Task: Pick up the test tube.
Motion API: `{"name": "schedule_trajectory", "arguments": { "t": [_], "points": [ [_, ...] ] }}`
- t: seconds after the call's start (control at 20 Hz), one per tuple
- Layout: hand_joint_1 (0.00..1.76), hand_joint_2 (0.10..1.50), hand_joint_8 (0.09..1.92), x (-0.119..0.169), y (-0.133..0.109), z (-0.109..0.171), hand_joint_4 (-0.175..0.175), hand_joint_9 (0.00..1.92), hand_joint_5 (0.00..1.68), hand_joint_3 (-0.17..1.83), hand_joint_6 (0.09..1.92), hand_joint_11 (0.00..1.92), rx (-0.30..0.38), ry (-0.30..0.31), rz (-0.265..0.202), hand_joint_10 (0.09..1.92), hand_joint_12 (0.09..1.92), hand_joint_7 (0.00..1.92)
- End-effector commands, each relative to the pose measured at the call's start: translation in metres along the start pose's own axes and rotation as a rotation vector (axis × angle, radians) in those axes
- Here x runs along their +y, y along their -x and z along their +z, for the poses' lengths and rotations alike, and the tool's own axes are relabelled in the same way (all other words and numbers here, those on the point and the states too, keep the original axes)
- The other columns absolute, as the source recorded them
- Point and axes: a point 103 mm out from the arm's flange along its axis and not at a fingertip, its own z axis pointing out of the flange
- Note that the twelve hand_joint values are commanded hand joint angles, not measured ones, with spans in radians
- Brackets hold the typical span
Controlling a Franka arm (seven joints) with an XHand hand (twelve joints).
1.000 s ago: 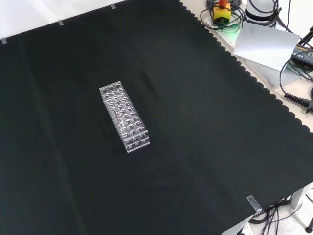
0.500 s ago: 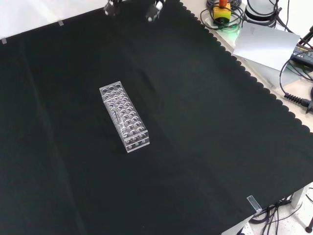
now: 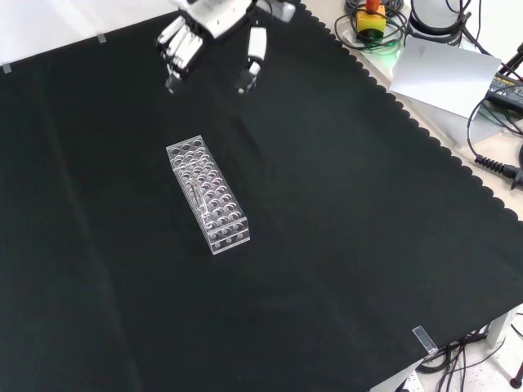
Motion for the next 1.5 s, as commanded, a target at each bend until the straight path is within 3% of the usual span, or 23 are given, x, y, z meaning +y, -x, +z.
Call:
{"name": "schedule_trajectory", "arguments": {
  "t": [0.05,0.35,0.7,1.25,1.5],
  "points": [
    [0.74,0.77,0.92,0.038,-0.033,0.035,-0.129,0.3,0.34,0.46,0.09,0.02,-0.029,-0.089,-0.031,0.93,1.58,0.37],
    [0.74,0.77,0.92,0.061,-0.029,0.064,-0.133,0.33,0.38,0.47,0.09,0.03,-0.055,-0.138,-0.021,0.92,1.57,0.42],
    [0.75,0.76,0.91,0.085,-0.024,0.077,-0.145,0.46,0.49,0.5,0.12,0.09,-0.082,-0.174,0.004,0.88,1.55,0.58],
    [0.76,0.76,0.92,0.112,-0.01,0.093,-0.148,0.5,0.49,0.51,0.16,0.11,-0.16,-0.22,0.035,0.85,1.53,0.61],
    [0.76,0.76,0.92,0.122,-0.003,0.099,-0.147,0.52,0.48,0.52,0.17,0.11,-0.153,-0.235,0.062,0.85,1.53,0.66]
  ]
}}
